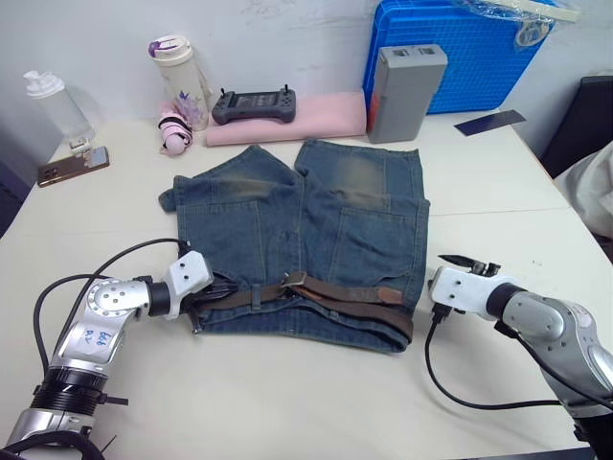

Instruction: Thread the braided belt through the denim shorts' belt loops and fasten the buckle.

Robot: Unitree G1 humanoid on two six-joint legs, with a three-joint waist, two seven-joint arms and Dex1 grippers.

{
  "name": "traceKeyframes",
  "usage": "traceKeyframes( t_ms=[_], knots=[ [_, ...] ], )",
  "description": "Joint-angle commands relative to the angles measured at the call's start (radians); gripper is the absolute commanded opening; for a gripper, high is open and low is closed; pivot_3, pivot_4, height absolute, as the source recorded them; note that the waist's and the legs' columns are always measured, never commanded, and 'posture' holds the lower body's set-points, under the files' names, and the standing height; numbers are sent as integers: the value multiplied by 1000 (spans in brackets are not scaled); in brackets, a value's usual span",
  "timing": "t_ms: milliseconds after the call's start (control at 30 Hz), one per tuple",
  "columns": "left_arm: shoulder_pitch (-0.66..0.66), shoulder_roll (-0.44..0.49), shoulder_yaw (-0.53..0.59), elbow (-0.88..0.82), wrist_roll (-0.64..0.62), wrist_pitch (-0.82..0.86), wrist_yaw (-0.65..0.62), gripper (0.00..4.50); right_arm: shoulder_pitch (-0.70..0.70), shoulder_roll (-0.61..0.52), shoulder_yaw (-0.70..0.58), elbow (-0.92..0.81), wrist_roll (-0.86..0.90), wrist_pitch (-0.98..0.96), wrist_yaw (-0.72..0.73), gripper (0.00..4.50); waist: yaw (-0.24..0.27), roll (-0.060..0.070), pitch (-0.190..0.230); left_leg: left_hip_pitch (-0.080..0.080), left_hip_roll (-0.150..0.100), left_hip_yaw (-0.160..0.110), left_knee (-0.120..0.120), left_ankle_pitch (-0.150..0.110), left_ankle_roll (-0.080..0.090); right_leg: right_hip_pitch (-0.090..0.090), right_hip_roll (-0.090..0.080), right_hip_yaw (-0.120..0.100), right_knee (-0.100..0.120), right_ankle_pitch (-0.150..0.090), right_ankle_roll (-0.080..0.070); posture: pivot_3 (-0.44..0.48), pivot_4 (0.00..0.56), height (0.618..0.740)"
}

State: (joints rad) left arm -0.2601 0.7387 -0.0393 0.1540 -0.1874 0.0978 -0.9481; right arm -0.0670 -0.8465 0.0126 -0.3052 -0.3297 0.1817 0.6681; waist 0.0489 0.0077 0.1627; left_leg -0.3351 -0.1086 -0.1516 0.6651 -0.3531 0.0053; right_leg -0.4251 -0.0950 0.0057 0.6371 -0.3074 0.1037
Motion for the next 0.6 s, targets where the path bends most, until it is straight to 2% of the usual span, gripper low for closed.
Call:
traceKeyframes(
  t_ms=[33,200,333,500,567,600],
  knots=[
    [21,-17,-17,36,29,24,15,181,-4,-9,-37,-35,64,4,46,4432,1,0,0,0,0,0,0,0,0,0,0,0,0,0,0,0,150,718],
    [17,-34,4,16,8,48,10,181,-59,37,-103,-139,267,94,121,4432,0,1,1,0,0,0,0,0,0,0,0,0,0,0,0,0,150,718],
    [4,-55,38,-17,-34,97,11,181,-148,114,-122,-279,499,297,156,4432,2,1,1,-1,0,-1,0,0,0,0,0,0,0,1,0,0,150,718],
    [1,-69,127,-103,-146,223,13,181,-193,203,-94,-419,726,556,116,4432,7,-3,3,-4,0,-3,0,0,1,-1,-1,-2,-2,1,0,0,150,718],
    [12,-62,178,-159,-213,301,14,181,-194,227,-85,-442,784,621,95,4432,4,-8,6,-6,0,-3,1,0,2,-3,-1,-1,-3,1,0,0,150,718],
    [18,-57,203,-183,-244,334,16,439,-194,237,-86,-444,802,642,79,4476,1,-10,7,-7,0,-3,1,0,2,-4,-1,-2,-4,1,0,0,150,718]
  ],
)
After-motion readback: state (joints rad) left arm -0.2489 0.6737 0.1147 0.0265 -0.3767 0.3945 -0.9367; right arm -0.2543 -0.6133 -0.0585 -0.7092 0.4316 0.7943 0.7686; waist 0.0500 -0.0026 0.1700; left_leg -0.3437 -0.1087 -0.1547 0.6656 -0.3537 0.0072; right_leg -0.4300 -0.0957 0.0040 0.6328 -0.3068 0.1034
